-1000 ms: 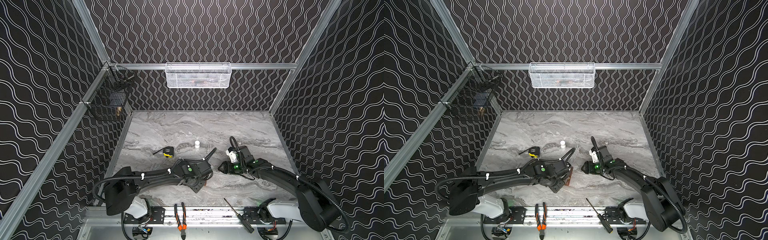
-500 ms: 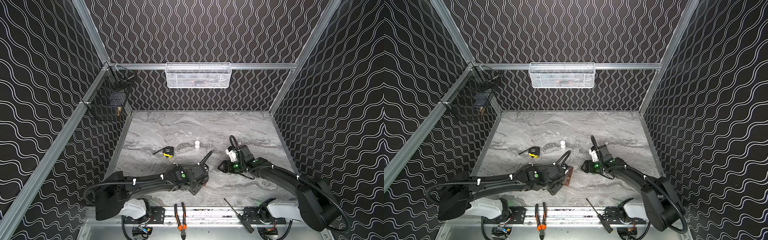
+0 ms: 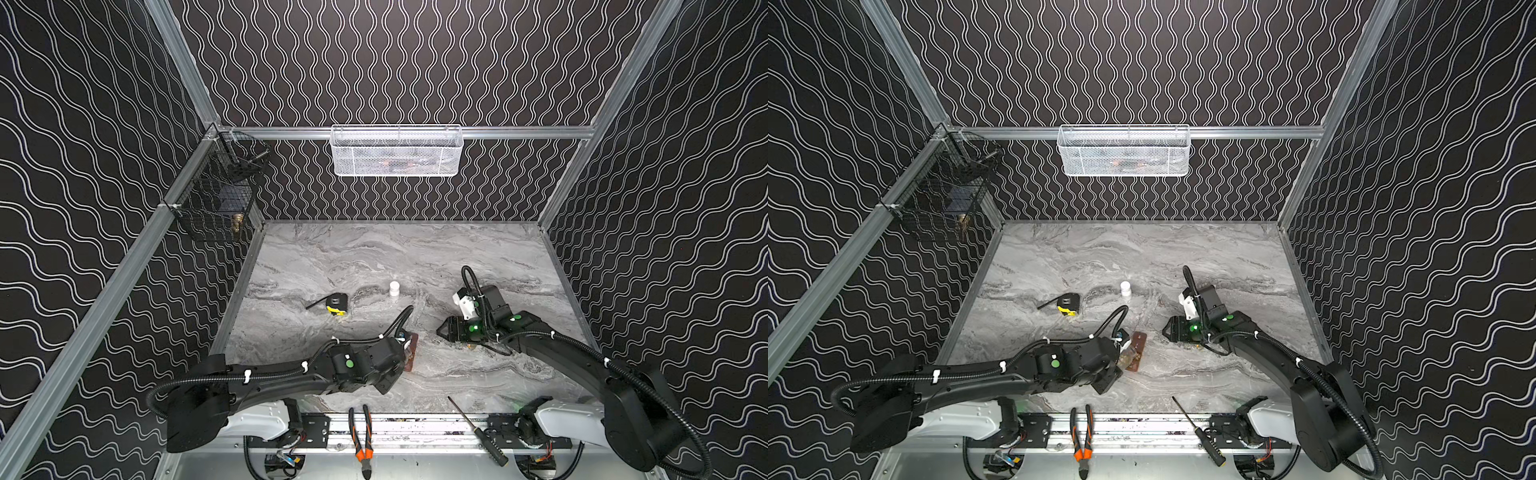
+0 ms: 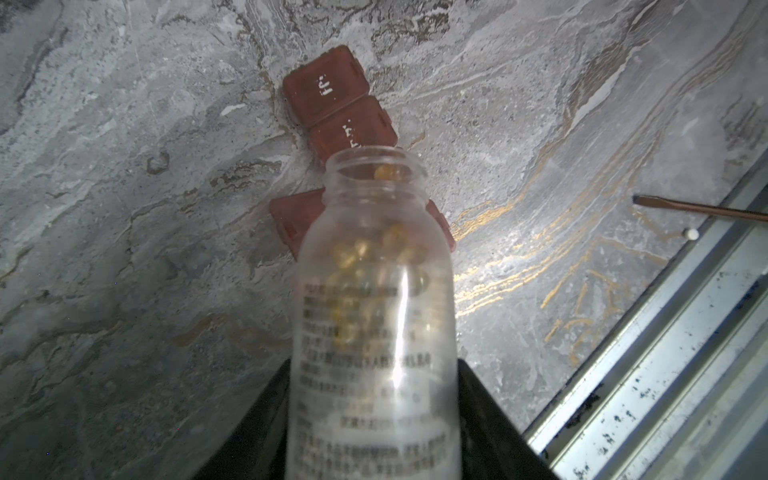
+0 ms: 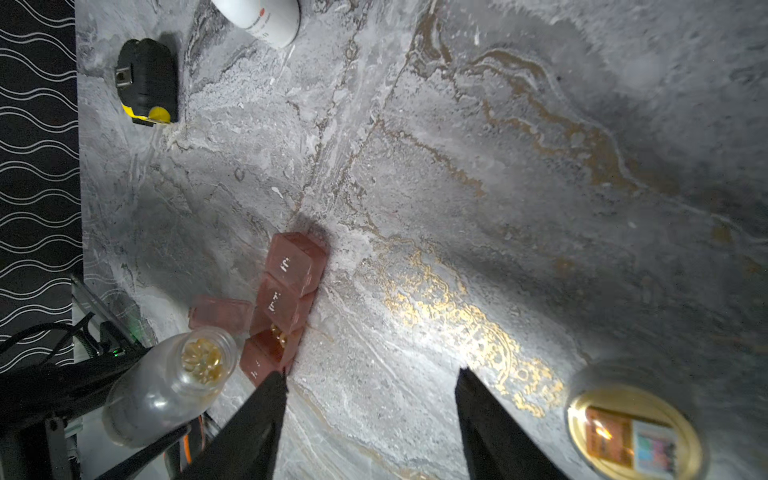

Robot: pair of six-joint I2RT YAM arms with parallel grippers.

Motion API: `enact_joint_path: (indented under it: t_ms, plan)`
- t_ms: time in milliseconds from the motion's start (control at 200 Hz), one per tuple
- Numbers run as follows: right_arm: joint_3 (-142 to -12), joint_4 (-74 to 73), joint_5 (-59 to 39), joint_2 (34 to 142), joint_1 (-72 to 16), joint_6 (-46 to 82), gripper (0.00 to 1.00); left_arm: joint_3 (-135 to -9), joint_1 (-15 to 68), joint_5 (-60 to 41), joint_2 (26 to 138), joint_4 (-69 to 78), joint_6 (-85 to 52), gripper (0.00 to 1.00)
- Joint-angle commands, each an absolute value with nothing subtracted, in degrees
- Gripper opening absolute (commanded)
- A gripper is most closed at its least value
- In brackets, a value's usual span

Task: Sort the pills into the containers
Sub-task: 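Raise the capsule bottle upright with the left gripper and draw it back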

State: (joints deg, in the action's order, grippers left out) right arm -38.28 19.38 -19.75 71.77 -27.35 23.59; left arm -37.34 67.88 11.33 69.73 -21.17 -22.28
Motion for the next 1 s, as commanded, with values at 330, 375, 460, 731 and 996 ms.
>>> enact_joint_path:
  t_ms: [330, 375, 460, 731, 996]
  plan:
    - [-43.07, 27.13, -16.90, 67.32, -27.29, 24.91, 0.67, -28.30, 69.61, 18.52, 54.94, -9.77, -19.66, 0.00]
    - [-43.90, 28.08, -16.25, 66.77, -27.33, 24.93, 0.67, -27.68, 69.61, 19.41, 53.18, -8.56, -18.44, 0.00]
    - [-45.27, 29.58, -15.07, 65.72, -27.33, 25.04, 0.67, -26.71, 69.61, 20.94, 50.49, -5.64, -15.47, 0.00]
    - [-48.53, 31.94, -12.29, 64.26, -27.33, 25.66, 0.67, -20.09, 69.61, 21.91, 42.53, 17.27, -3.51, 0.00]
    - [-50.89, 33.03, -9.42, 63.87, -27.25, 26.52, 0.67, -11.64, 69.61, 16.35, 52.12, 59.41, 9.54, 0.00]
